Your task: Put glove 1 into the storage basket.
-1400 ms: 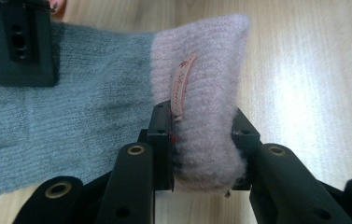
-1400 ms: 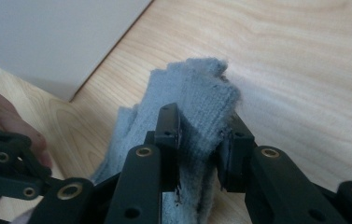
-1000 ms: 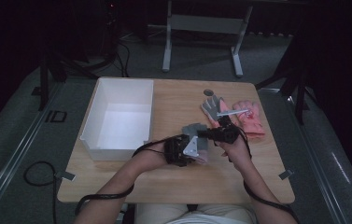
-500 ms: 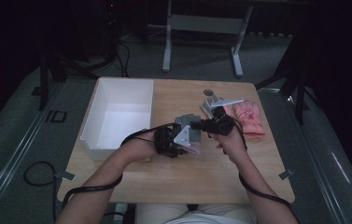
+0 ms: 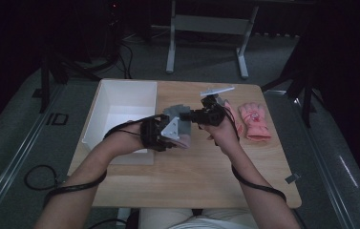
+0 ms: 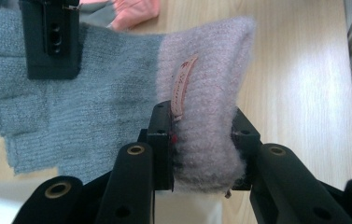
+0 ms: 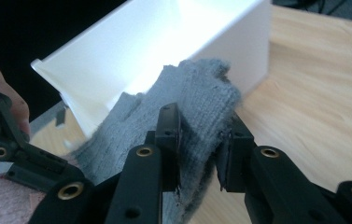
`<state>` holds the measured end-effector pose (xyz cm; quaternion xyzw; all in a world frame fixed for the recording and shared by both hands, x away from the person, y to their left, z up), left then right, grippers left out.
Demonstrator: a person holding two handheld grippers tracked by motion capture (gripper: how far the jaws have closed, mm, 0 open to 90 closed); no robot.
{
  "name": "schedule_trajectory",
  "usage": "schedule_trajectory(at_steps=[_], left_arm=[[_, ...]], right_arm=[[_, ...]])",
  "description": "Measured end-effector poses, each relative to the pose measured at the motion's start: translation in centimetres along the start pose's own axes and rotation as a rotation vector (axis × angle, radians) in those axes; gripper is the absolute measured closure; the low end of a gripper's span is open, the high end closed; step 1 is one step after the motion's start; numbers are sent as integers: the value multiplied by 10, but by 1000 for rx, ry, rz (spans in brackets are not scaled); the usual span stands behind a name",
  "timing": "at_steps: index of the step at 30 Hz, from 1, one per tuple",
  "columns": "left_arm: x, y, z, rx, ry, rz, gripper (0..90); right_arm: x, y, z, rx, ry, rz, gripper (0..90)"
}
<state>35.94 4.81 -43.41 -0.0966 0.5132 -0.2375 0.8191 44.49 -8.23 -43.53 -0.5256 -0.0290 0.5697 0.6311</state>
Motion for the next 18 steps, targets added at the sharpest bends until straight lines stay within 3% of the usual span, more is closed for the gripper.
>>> schedule_trajectory(at_steps=[10,15,18], left_arm=[[-46,45,16,-30,-33,48,684],[-56,74,17,-75,-70,88,676],[-55,89,17,-90,-72,110,676]], right_arm=[[37,-45,46,-69,-28,-4,734],[63,-58,63,-87,-32,-1,734],[80,-63,69,-82,-31,12,735]])
Point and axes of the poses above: each handheld gripper's, and its own axes: x roughly forward along the jaws, y roughly out of its underside, z roughly to its left, the point moved 6 cm from there along x, roughly forward along the jaws, and after that the axes turned 13 degrees about x, right-handed, at the moved point
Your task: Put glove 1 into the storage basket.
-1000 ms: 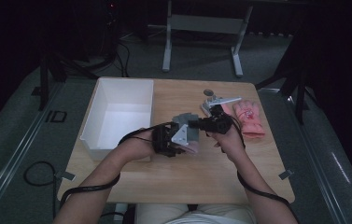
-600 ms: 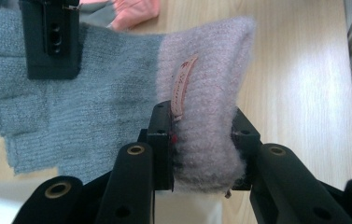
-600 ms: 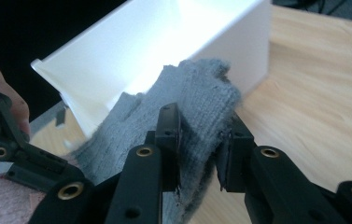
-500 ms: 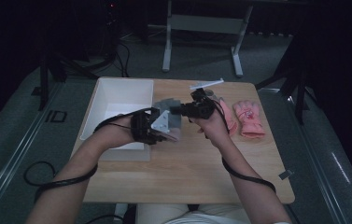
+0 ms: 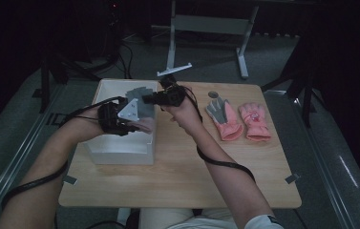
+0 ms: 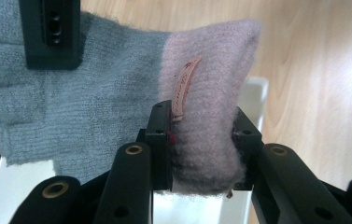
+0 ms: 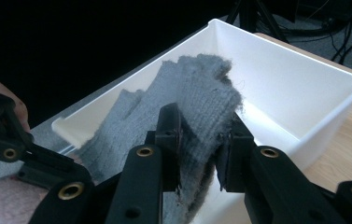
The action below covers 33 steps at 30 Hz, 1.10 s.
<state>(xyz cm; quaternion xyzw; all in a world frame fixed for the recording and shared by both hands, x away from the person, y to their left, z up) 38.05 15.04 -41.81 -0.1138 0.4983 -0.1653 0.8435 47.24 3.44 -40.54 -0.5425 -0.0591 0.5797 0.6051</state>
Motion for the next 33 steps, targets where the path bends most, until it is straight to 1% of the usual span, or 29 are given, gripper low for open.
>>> schedule_trajectory(at_steps=[3,4,6,7,9,10,11,13,15,18,20,21,22,24,25,26,27,28,29,30,31,32,33], left_arm=[[3,14,1,37,-11,36,677],[5,19,2,31,-10,42,678],[9,28,2,16,5,40,678],[9,28,2,16,5,40,678],[16,39,1,9,25,50,678],[19,42,1,10,26,54,679],[23,46,0,15,33,58,679],[32,52,-4,36,25,76,679],[44,57,-11,61,26,89,679],[62,61,-18,76,49,105,679],[71,62,-21,89,74,114,679],[75,63,-21,81,79,110,679],[77,63,-21,87,85,115,679],[81,64,-20,93,110,121,679],[83,65,-20,98,112,125,679],[85,65,-20,99,115,125,679],[88,66,-19,99,122,127,679],[90,66,-19,103,120,139,679],[92,68,-19,121,111,161,679],[95,69,-20,136,122,187,679],[96,70,-21,146,125,201,679],[99,70,-21,156,132,221,678],[100,71,-21,163,140,236,678]], right_arm=[[17,-3,3,6,7,18,736],[22,-4,3,4,13,21,737],[33,-4,3,10,13,31,736],[33,-4,3,10,13,31,736],[49,-2,0,19,27,48,736],[55,0,-1,21,33,57,736],[59,1,-2,24,38,61,736],[69,6,-5,37,44,77,737],[76,12,-10,52,49,100,736],[86,20,-15,42,88,150,736],[92,25,-17,37,112,182,735],[95,27,-17,34,127,199,735],[97,27,-17,19,142,204,734],[100,28,-15,5,163,224,731],[102,29,-15,-10,178,236,727],[103,29,-16,-14,193,243,723],[104,28,-16,-6,204,252,712],[105,28,-16,-5,209,258,700],[105,27,-16,-4,214,256,688],[106,27,-17,-13,221,247,683],[105,25,-17,-20,223,228,675],[105,25,-17,-14,215,220,657],[104,24,-18,-19,212,215,643]])
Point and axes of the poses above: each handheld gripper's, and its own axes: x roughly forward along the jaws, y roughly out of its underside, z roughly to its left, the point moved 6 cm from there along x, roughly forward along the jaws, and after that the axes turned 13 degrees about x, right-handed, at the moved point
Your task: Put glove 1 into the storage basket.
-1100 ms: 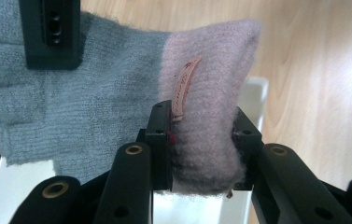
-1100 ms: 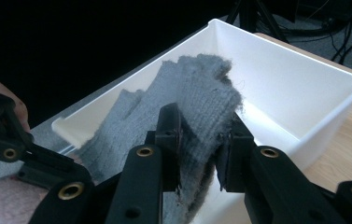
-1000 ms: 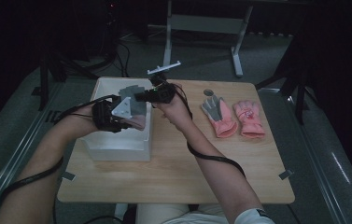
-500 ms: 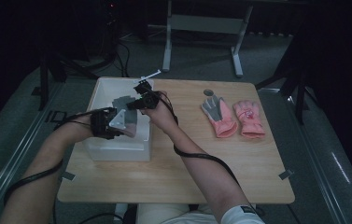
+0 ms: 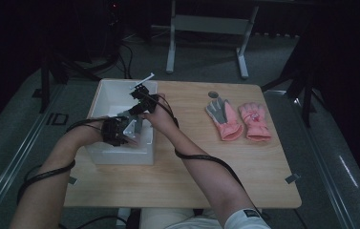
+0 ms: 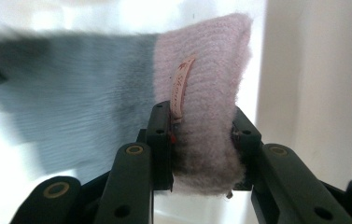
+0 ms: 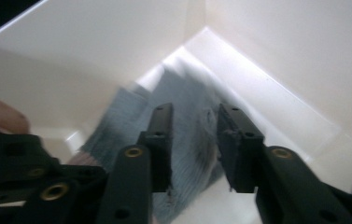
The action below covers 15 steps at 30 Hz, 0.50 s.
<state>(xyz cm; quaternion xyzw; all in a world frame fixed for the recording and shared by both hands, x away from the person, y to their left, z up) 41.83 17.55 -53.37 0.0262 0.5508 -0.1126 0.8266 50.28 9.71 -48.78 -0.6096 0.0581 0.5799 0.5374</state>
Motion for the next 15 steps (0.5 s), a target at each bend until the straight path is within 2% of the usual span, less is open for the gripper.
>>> schedule_trajectory(at_steps=[3,6,7,10,13,15], left_arm=[[7,0,-2,28,39,60,677],[8,1,-2,25,50,73,674],[8,0,-1,1,54,69,643],[5,-1,2,-110,79,54,578],[1,-1,3,-163,69,40,492],[-5,1,6,-163,52,50,451]], right_arm=[[-5,-1,-2,0,0,-20,606],[-10,-2,-4,3,-12,-31,597],[-15,-3,-7,16,-31,-38,583],[-24,-2,-11,15,-37,-47,564],[-35,-2,-16,20,-54,-58,542],[-45,-1,-19,19,-64,-70,528]])
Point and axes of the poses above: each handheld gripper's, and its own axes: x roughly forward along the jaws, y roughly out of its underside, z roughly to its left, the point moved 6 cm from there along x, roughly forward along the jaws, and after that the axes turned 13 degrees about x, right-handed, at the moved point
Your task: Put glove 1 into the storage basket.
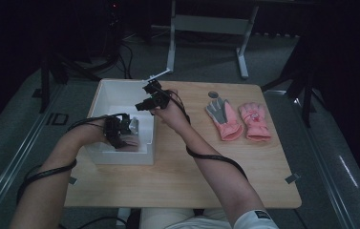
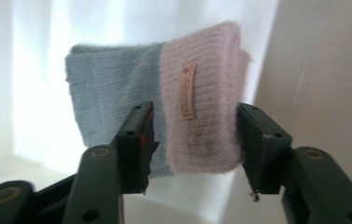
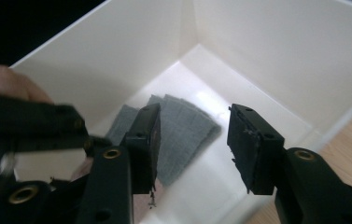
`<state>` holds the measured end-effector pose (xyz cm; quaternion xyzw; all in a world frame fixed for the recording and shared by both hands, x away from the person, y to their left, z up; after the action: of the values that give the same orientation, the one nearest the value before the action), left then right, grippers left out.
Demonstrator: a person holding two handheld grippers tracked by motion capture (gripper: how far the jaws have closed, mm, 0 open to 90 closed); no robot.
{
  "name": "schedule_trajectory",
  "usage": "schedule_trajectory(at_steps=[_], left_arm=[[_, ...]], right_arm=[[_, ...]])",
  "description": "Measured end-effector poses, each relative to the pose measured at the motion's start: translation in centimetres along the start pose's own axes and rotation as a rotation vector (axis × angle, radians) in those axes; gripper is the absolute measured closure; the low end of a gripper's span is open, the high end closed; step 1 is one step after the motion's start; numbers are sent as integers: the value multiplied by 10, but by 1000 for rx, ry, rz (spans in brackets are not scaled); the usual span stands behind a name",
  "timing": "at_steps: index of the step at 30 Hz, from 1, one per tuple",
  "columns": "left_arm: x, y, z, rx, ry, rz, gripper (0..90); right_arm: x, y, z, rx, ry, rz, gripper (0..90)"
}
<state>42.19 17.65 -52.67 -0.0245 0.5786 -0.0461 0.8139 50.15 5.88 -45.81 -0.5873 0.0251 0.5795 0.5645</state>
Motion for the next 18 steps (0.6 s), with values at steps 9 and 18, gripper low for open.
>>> schedule_trajectory(at_steps=[9,18], left_arm=[[-32,2,2,-81,-47,-60,441],[-61,-32,6,-97,-72,-183,443]], right_arm=[[-50,13,-8,-21,-62,-66,515],[-91,36,-32,-35,-51,-112,518]])
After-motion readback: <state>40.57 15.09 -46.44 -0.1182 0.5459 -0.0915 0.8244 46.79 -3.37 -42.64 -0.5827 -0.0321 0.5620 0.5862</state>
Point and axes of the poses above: each handheld gripper's, and its own axes: x roughly forward along the jaws, y roughly out of its underside, z roughly to its left, the point moved 6 cm from there along x, roughly forward along the jaws, and after that the axes turned 13 degrees about x, right-handed, at the moved point
